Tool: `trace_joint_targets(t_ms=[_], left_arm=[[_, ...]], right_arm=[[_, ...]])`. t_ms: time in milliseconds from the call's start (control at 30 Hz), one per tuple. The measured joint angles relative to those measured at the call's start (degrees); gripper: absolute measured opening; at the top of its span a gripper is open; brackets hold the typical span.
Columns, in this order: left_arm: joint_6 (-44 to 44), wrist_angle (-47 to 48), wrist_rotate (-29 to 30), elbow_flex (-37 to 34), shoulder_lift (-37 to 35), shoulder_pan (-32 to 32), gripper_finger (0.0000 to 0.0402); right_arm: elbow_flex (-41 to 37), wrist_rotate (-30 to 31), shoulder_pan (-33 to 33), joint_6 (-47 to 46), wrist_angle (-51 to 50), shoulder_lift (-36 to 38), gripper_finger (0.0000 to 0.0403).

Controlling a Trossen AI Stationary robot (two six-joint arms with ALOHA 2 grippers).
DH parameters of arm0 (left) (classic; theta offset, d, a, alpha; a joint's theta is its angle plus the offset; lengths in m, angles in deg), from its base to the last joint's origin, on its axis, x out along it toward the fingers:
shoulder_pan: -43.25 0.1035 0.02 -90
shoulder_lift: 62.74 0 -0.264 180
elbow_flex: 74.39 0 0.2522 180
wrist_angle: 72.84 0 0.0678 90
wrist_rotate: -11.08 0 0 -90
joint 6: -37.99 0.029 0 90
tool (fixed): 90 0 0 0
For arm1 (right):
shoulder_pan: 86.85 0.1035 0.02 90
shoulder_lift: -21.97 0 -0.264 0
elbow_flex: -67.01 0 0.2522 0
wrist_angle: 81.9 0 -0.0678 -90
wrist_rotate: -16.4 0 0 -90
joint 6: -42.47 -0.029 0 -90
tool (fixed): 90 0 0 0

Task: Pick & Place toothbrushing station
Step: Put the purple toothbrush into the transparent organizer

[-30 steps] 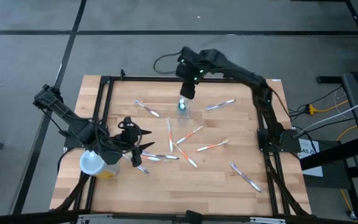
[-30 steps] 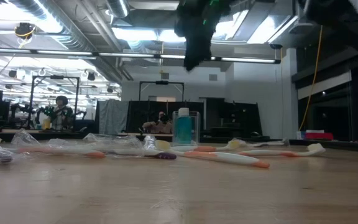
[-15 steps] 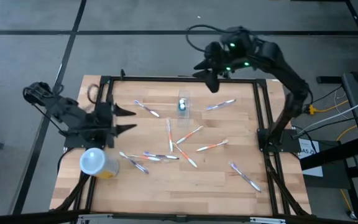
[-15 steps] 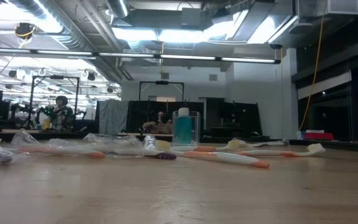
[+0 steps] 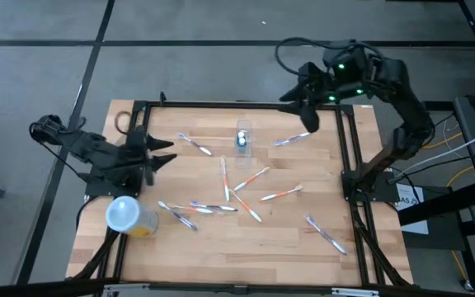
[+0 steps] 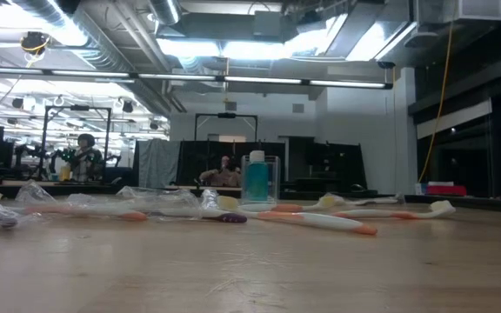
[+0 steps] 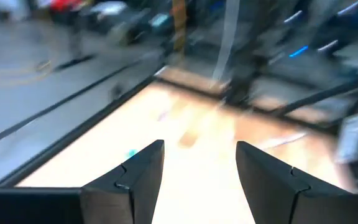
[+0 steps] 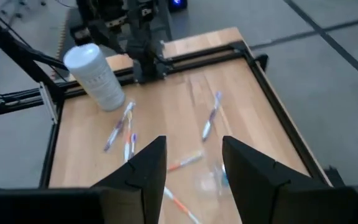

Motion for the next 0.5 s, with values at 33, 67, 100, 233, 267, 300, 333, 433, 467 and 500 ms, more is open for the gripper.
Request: trace_joint_targets(t_ms=[33, 67, 100, 233, 267, 300, 333, 433, 467, 500], left_arm=[[-1.9, 3.1, 0.7, 0.0, 1.3, 0.8, 0.0196], [-3.9, 5.9, 0.9, 0.0, 2.7, 1.7, 0.0196], [-6.2, 8.2, 0.9, 0.0, 4.2, 2.8, 0.0196], [-23.3, 13.2, 1.4, 0.0, 9.4, 9.6, 0.0196], [-28.2, 13.2, 1.4, 0.0, 10.2, 11.6, 0.0196], [-32.4, 13.1, 1.4, 0.0, 11.0, 13.6, 0.0196], [-36.7, 13.1, 1.4, 0.0, 11.8, 15.4, 0.0196], [-48.0, 14.6, 0.7, 0.0, 13.6, 21.4, 0.0196], [-50.0, 15.3, 0.3, 0.0, 14.3, 23.4, 0.0196], [-51.6, 16.0, -0.2, 0.0, 15.0, 25.3, 0.0196]], right_arm=[[0.0, 1.0, 0.1, -0.6, -1.2, 0.7, 0.016], [0.0, 2.0, 0.5, -1.4, -2.5, 1.4, 0.016], [0.0, 3.2, 1.1, -2.4, -3.5, 2.0, 0.016], [0.0, 10.2, 3.6, -6.0, -6.6, 4.4, 0.016], [0.0, 12.0, 4.4, -7.1, -7.3, 5.1, 0.016], [0.0, 13.9, 5.0, -7.8, -8.1, 5.7, 0.016], [0.0, 15.6, 5.7, -8.7, -8.5, 6.4, 0.016], [0.0, 19.6, 8.0, -11.3, -8.7, 7.8, 0.016], [0.0, 20.7, 8.7, -12.0, -8.8, 8.2, 0.016], [0.0, 22.1, 9.5, -12.9, -9.0, 8.5, 0.016]])
